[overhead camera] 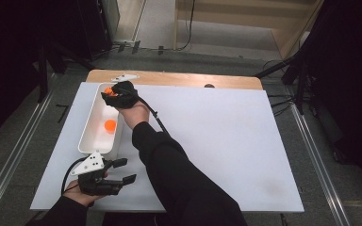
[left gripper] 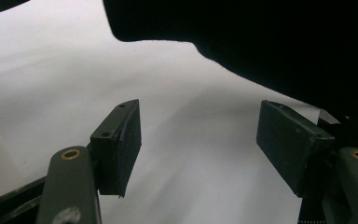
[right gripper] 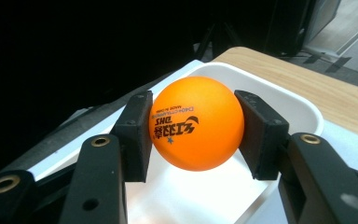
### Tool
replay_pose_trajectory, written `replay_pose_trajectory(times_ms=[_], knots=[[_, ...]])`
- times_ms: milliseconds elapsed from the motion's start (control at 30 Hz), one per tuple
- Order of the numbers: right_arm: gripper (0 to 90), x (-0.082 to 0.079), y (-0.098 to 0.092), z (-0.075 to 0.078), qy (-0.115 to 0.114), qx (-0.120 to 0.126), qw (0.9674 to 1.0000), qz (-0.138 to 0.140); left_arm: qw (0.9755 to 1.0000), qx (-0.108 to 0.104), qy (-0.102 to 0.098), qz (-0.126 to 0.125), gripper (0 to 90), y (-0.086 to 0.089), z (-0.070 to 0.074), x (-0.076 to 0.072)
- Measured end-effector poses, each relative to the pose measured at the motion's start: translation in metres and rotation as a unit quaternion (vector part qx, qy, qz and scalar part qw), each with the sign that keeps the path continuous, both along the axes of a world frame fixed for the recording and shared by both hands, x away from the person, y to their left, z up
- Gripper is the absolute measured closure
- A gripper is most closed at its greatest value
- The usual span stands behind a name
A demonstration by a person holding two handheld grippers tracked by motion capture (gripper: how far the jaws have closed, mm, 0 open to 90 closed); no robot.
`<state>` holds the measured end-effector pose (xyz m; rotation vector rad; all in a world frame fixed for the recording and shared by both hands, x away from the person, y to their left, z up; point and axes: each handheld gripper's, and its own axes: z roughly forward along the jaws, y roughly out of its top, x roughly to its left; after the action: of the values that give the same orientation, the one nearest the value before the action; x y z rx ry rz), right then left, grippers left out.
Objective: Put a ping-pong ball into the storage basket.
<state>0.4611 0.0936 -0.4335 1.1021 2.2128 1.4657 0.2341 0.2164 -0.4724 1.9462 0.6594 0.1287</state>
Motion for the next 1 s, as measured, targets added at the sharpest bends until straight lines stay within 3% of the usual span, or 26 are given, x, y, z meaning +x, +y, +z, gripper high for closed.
replay_pose_trajectory(times_ms=[233, 1000], knots=[[48.3, 0.004, 0.003, -0.001, -0.011, -0.007, 0.9998, -0.016, 1.0, -0.004, 0.0, 0.0, 31.4, 0.0, 0.0, 0.0], [48.2, 0.004, 0.01, -0.013, 0.007, -0.01, 0.9999, -0.011, 1.0, -0.003, 0.0, 0.001, 31.4, 0.0, 0.0, -0.001]])
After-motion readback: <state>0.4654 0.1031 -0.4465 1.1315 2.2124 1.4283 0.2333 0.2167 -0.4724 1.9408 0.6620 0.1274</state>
